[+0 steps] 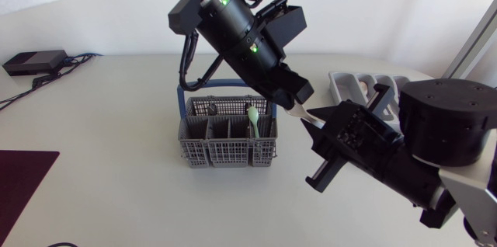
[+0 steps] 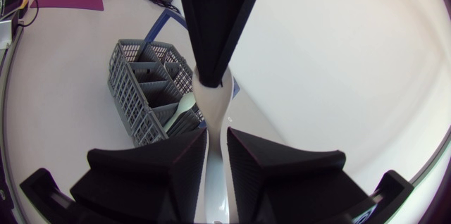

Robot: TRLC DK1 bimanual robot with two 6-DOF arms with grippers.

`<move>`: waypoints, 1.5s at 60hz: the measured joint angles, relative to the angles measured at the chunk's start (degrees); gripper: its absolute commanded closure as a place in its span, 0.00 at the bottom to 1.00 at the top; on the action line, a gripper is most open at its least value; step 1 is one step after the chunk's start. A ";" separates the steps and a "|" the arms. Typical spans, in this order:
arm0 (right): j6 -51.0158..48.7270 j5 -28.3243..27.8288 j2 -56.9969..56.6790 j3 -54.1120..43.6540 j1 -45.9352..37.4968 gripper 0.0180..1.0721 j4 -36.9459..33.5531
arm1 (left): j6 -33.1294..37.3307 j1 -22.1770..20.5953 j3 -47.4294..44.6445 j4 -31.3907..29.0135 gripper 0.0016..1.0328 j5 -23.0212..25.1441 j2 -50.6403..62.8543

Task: Sort the cutlery from the basket into the organizer compartments.

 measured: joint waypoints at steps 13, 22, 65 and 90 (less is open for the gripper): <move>-0.22 0.07 0.00 0.00 0.11 0.94 -0.20 | 0.00 -0.02 0.00 0.07 0.97 0.02 0.04; -0.39 0.07 0.02 0.00 0.15 0.94 -0.22 | -0.66 -0.02 0.04 0.07 0.74 0.04 0.04; -2.86 -15.82 -4.66 -4.96 -15.28 0.94 -6.21 | -0.44 9.53 -0.24 10.82 0.36 -6.43 -7.17; -16.48 -41.22 5.01 -5.20 -44.92 0.94 -11.76 | 13.55 4.33 -19.02 17.79 0.36 -14.01 -11.82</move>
